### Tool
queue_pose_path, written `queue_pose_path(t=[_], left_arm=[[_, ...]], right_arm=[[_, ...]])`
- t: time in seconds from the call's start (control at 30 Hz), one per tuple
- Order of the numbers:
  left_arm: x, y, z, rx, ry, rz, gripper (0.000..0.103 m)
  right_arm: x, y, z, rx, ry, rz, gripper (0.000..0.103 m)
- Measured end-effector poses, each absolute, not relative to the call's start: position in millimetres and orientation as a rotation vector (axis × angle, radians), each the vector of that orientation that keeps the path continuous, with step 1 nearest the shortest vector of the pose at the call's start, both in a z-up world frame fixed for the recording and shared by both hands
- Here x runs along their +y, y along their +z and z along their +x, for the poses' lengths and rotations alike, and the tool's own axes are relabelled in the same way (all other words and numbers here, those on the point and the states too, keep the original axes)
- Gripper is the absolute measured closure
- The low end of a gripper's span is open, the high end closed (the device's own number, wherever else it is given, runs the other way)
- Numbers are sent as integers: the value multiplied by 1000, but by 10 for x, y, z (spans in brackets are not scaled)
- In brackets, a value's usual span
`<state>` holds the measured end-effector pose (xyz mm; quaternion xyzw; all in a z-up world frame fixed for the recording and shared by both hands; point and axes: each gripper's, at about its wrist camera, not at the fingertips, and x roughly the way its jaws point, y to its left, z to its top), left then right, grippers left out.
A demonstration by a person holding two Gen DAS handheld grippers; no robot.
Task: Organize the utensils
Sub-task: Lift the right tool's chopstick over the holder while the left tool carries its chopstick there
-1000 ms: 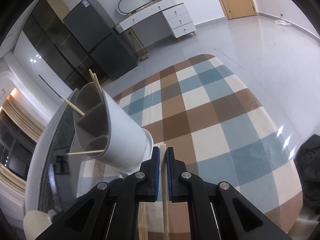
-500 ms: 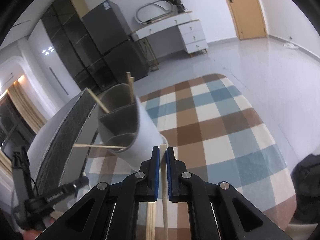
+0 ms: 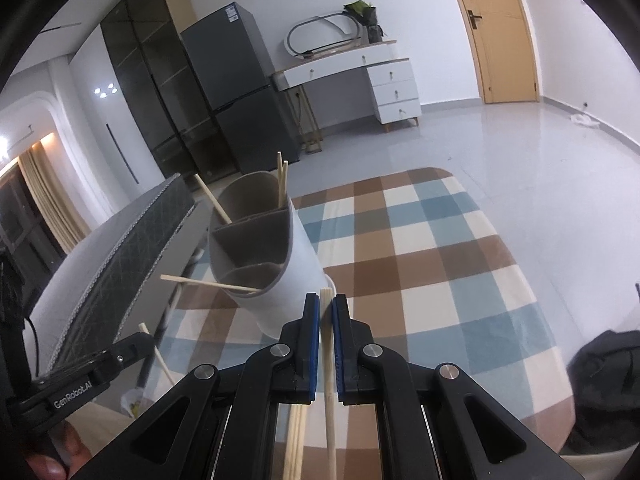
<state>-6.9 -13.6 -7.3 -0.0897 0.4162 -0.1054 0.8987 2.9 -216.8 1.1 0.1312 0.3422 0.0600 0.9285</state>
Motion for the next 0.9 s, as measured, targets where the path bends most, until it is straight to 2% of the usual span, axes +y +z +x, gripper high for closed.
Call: queue_pose_path(t=[0.5, 0.9], left_arm=[[-220, 147, -97, 918, -365, -143, 101], [-108, 1010, 184, 836, -435, -250, 101]], right_arm=[[-2270, 286, -87, 606, 135, 378, 97], [-2105, 851, 42, 446, 196, 316, 97]])
